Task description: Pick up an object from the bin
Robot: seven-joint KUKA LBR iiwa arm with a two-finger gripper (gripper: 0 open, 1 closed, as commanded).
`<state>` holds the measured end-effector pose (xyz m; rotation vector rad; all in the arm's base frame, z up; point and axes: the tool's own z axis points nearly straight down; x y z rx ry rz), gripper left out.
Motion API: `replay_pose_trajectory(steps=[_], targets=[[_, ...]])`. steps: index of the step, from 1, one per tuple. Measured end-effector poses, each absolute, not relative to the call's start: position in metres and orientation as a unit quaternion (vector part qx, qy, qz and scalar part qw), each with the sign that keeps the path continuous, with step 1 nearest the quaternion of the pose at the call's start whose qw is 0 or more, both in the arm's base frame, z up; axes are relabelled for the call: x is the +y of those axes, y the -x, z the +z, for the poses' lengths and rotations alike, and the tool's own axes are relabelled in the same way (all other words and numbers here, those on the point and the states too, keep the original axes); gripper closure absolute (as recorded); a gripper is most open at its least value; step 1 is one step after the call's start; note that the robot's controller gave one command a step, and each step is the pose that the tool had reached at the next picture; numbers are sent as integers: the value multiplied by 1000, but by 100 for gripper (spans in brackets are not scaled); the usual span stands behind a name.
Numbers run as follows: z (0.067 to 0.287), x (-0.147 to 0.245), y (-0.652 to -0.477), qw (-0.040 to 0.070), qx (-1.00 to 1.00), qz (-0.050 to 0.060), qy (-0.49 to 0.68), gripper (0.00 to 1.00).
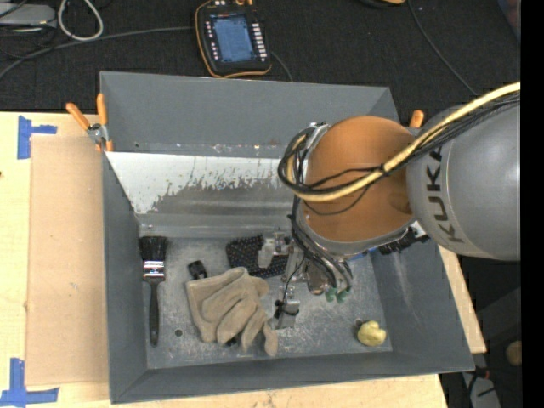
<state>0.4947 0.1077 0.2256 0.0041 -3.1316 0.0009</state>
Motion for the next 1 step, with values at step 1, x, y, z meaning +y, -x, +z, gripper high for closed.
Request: replay_pose_trajectory(steps=[1], targets=[[229, 107, -496, 1, -1000, 0, 1, 0]])
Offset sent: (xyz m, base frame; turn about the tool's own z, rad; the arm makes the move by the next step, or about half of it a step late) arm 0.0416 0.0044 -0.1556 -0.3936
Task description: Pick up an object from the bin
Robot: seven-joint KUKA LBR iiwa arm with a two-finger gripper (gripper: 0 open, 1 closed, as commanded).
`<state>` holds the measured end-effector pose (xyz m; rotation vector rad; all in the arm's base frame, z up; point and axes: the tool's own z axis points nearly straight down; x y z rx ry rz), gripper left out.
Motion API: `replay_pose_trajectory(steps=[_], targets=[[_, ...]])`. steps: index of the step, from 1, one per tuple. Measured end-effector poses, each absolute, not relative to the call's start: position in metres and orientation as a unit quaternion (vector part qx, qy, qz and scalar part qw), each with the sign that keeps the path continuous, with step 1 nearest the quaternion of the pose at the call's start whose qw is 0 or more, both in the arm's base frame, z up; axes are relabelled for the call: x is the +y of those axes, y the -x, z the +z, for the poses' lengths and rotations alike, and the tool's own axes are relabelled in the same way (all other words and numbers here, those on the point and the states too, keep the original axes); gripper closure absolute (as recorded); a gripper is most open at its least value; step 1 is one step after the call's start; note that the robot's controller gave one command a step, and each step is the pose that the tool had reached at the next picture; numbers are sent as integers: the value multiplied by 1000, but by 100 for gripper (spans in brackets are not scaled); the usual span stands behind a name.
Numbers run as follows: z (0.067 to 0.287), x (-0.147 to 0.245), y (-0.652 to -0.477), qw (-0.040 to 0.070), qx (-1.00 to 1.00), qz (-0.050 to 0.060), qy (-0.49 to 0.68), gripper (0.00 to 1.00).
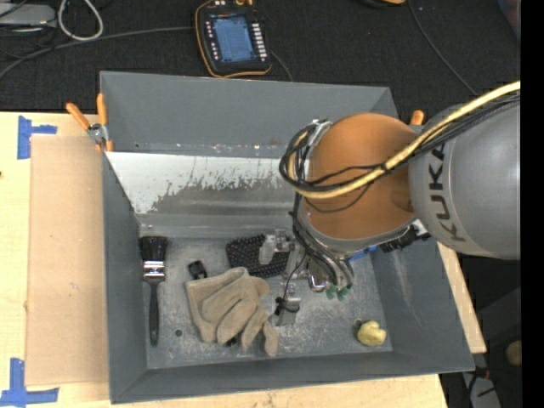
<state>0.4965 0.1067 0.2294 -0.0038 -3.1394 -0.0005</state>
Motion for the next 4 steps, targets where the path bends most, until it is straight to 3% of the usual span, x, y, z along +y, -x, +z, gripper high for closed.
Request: replay_pose_trajectory(steps=[1, 2, 3, 4], targets=[[138, 111, -520, 1, -993, 0, -115, 0], [161, 122, -549, -2, -969, -1, -246, 0], [108, 131, -541, 5, -937, -2, -350, 0], [71, 122, -558, -3, -898, -2, -440, 0]])
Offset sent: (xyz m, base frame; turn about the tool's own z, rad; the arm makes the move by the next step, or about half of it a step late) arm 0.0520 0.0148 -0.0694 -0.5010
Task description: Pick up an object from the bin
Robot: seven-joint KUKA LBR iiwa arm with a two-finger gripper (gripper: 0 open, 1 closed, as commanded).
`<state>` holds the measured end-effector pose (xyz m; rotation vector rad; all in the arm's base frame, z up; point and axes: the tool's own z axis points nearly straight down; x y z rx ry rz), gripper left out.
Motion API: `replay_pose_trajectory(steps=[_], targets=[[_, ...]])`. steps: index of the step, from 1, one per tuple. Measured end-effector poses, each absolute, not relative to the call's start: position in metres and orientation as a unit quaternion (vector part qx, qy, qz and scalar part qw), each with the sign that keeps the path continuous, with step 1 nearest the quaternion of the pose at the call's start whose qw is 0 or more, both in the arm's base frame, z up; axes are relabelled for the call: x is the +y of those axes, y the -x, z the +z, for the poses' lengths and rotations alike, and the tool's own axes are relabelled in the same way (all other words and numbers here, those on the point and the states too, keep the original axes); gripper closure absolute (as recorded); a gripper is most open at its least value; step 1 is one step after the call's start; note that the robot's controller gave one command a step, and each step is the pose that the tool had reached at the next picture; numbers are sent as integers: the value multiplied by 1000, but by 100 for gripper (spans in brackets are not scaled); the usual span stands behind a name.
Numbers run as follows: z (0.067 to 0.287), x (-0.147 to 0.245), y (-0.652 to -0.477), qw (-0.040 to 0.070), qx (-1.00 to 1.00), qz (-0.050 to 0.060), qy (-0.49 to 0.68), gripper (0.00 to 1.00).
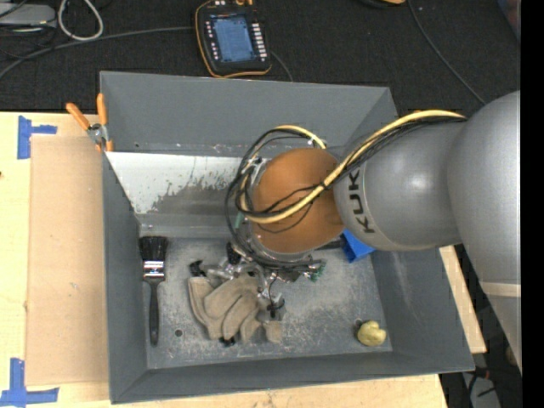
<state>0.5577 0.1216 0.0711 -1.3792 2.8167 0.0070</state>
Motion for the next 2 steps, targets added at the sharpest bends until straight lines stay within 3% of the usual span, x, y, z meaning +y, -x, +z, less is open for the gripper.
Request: replay_pose_trajectory(steps=[1, 2], targets=[[73, 131, -547, -8, 904, 1, 427, 100], [73, 131, -547, -8, 904, 1, 426, 100]])
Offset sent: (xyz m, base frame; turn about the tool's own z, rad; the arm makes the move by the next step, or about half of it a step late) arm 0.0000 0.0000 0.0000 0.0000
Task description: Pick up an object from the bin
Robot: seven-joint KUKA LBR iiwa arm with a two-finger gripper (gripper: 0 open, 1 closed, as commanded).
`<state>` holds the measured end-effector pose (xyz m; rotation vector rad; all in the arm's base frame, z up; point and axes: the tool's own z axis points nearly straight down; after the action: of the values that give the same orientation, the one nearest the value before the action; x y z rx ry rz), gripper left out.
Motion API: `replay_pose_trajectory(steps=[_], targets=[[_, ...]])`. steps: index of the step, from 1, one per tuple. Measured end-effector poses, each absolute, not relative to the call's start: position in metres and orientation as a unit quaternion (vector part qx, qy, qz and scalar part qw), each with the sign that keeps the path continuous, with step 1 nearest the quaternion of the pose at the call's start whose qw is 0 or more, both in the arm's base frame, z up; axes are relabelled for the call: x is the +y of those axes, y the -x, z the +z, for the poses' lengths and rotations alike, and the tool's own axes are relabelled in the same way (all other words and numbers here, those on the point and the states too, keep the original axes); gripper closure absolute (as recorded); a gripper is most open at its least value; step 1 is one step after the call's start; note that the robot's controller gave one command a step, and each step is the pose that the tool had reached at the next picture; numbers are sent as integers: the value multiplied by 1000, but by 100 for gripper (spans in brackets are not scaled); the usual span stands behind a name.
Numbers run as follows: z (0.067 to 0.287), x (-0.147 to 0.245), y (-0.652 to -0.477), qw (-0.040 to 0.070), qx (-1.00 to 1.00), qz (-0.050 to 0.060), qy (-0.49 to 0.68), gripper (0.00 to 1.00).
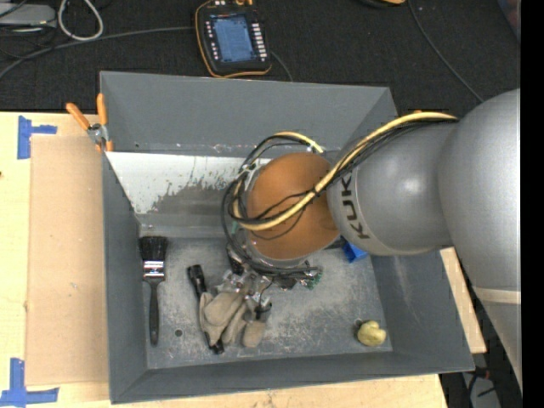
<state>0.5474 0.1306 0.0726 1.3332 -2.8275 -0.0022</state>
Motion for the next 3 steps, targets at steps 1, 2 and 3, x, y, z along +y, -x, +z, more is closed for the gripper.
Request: replay_pose_trajectory(steps=[1, 2, 3], targets=[[78, 130, -547, 7, -905, -1, -425, 100], [85, 131, -547, 7, -906, -1, -424, 100], [97, 132, -546, 8, -906, -2, -423, 100]])
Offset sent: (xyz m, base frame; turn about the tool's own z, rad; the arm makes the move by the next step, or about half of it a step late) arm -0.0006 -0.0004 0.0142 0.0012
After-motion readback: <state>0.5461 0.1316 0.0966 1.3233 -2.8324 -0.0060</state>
